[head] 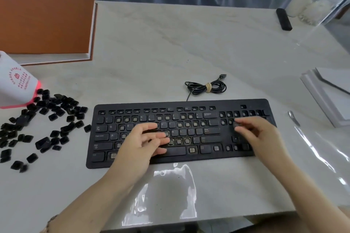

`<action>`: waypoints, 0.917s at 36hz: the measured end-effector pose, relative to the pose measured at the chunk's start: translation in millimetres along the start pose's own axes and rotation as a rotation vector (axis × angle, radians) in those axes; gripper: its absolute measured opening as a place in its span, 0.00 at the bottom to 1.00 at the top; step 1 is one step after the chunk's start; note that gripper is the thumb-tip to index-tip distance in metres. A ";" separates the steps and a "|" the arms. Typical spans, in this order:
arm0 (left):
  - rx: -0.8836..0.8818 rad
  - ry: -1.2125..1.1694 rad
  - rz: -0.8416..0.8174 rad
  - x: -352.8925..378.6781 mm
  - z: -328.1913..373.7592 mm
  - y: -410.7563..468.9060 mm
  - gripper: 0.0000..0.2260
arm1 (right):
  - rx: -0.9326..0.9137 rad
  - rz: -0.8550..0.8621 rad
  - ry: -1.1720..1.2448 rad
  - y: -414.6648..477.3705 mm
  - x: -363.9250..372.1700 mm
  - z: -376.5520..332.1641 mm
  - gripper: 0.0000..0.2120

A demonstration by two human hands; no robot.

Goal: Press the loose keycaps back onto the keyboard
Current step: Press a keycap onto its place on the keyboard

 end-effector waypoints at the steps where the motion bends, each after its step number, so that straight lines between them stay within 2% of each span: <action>1: 0.004 -0.022 -0.005 0.8 0.3 -0.8 0.11 | -0.008 0.014 -0.016 4.7 -4.3 4.5 0.11; 6: 0.016 -0.027 0.044 4.6 4.5 -3.9 0.06 | -0.009 0.006 -0.096 22.2 -6.2 17.5 0.07; 13: 0.095 0.014 0.072 1.9 4.0 -3.7 0.00 | -0.063 -0.043 -0.150 26.4 5.7 14.4 0.08; 20: 0.115 -0.020 0.039 2.4 5.8 -4.3 0.13 | -0.122 -0.037 -0.184 25.1 4.3 19.3 0.09; 24: 0.152 -0.034 0.015 4.1 8.6 -6.0 0.14 | -0.177 -0.036 -0.226 25.2 3.9 20.3 0.09; 33: 0.278 -0.093 -0.011 6.9 15.4 -9.9 0.14 | -0.176 -0.065 -0.257 28.8 2.4 21.6 0.09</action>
Point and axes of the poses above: each hand's wrist, its own y-axis towards the middle knuckle, its own x-axis out of the palm, z = x × y, the point moved 2 cm from there along y, towards the middle knuckle, and after that the axes turned 3 degrees about -z, right-handed, at the moved point
